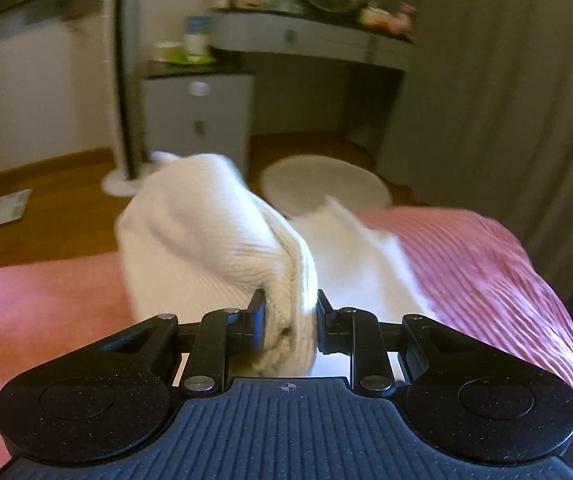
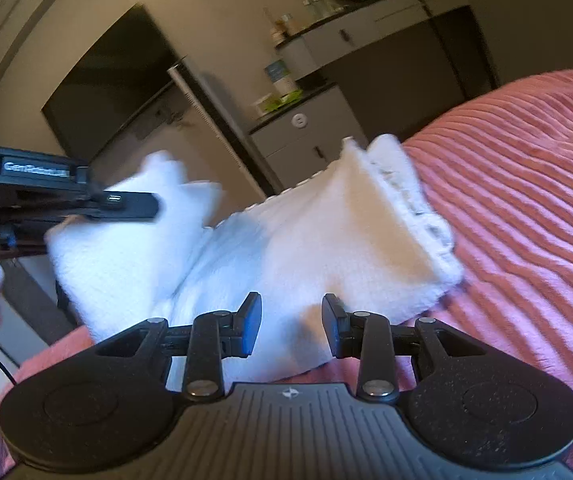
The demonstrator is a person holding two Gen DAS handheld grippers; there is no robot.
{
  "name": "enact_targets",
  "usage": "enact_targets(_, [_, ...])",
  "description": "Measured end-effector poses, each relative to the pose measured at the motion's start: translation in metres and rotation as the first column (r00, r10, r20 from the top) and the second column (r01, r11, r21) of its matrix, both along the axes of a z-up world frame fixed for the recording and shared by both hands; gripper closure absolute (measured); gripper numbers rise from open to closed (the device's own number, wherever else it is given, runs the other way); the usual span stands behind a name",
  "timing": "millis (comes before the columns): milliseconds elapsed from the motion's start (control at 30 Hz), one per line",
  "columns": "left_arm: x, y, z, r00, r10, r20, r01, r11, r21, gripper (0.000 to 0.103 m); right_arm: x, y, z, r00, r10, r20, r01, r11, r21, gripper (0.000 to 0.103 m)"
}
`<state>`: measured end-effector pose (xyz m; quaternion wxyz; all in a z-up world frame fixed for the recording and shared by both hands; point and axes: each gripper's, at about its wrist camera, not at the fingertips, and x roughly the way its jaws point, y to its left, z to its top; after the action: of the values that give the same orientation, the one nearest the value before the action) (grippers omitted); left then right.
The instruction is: Fold small clothes
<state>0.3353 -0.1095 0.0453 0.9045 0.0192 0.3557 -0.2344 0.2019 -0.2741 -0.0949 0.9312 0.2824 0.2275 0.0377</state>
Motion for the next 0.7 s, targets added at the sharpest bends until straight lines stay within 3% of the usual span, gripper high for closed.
enact_targets(100, [0.002, -0.028, -0.024, 0.999, -0.037, -0.033, 0.038, 0.999, 0.034, 0.075, -0.003, -0.012, -0.002, 0.999, -0.037, -0.003, 0.037, 0.999, 0.028, 0.07])
enact_targets(167, [0.006, -0.036, -0.041, 0.996, -0.033, -0.083, 0.036, 0.999, 0.037, 0.062, -0.004, -0.02, -0.004, 0.998, -0.055, -0.004, 0.055, 0.996, 0.064, 0.07])
enact_targets(200, [0.004, -0.035, -0.046, 0.994, -0.025, -0.11, 0.027, 0.999, 0.025, 0.06, -0.003, -0.024, -0.006, 0.998, -0.058, -0.006, 0.058, 0.995, 0.086, 0.07])
enact_targets(300, [-0.008, -0.015, -0.039, 0.993, 0.02, -0.118, -0.028, 0.997, -0.068, 0.057, -0.002, -0.032, -0.011, 0.998, -0.059, -0.008, 0.06, 0.987, 0.147, 0.07])
enact_targets(367, [-0.023, 0.007, -0.026, 0.993, 0.066, -0.102, -0.08, 0.987, -0.14, 0.038, 0.0, -0.037, -0.013, 0.998, -0.063, -0.01, 0.063, 0.981, 0.183, 0.07])
enact_targets(400, [-0.033, 0.018, -0.024, 0.989, 0.105, -0.101, -0.12, 0.98, -0.158, 0.035, 0.0, -0.039, -0.015, 0.998, -0.063, -0.01, 0.063, 0.976, 0.206, 0.068])
enact_targets(533, [-0.07, 0.049, -0.035, 0.953, 0.298, -0.059, -0.302, 0.951, -0.074, 0.034, 0.002, -0.048, -0.02, 0.999, -0.047, 0.0, 0.045, 0.956, 0.29, 0.059])
enact_targets(700, [-0.078, 0.059, -0.069, 0.937, 0.35, 0.012, -0.35, 0.934, 0.069, 0.036, 0.006, -0.05, -0.018, 1.0, 0.005, -0.006, -0.003, 0.945, 0.326, 0.043])
